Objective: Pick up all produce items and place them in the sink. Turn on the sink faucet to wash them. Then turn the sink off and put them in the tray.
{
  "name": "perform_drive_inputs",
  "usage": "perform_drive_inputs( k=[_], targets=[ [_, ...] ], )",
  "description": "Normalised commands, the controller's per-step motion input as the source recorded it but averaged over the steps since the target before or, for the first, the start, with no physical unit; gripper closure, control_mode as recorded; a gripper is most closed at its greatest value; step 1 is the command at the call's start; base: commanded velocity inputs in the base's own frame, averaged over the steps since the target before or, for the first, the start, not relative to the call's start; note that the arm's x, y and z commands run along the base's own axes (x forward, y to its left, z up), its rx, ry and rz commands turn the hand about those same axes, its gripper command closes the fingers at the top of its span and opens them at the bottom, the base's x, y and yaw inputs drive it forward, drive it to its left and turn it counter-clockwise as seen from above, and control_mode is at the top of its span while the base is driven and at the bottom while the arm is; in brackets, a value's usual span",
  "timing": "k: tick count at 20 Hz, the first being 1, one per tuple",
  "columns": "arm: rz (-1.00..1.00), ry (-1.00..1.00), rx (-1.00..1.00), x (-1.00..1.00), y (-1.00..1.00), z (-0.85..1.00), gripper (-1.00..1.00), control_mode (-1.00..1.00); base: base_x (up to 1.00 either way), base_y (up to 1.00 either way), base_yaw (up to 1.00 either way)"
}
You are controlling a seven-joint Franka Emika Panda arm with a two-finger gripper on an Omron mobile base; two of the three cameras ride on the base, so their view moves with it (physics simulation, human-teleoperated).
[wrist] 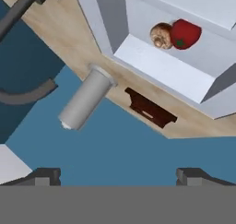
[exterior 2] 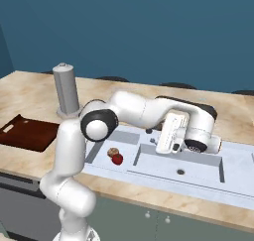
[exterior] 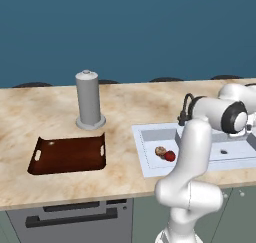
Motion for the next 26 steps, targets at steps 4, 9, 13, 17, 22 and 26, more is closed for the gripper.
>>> perform_drive_inputs(
  k=[4, 9, 13, 17, 22, 26],
  targets=[
    [-0.19, 0.0, 0.17, -0.22, 0.09, -0.27, -1.0, -1.0, 0.0, 0.0, 0.0],
    [-0.3, 0.01, 0.06, 0.0, 0.01, 0.03, -1.0, -1.0, 0.0, 0.0, 0.0],
    [-0.34, 0.09, 0.0, 0.01, 0.21, -0.05, -1.0, -1.0, 0.0, 0.0, 0.0],
    [-0.34, 0.13, 0.0, 0.07, 0.31, 0.0, -1.0, -1.0, 0.0, 0.0, 0.0],
    [-0.23, 0.16, 0.01, 0.53, 0.11, 0.02, -1.0, -1.0, 0.0, 0.0, 0.0],
    [-0.05, 0.06, 0.06, 0.82, -0.12, 0.0, -1.0, -1.0, 0.0, 0.0, 0.0]
  ],
)
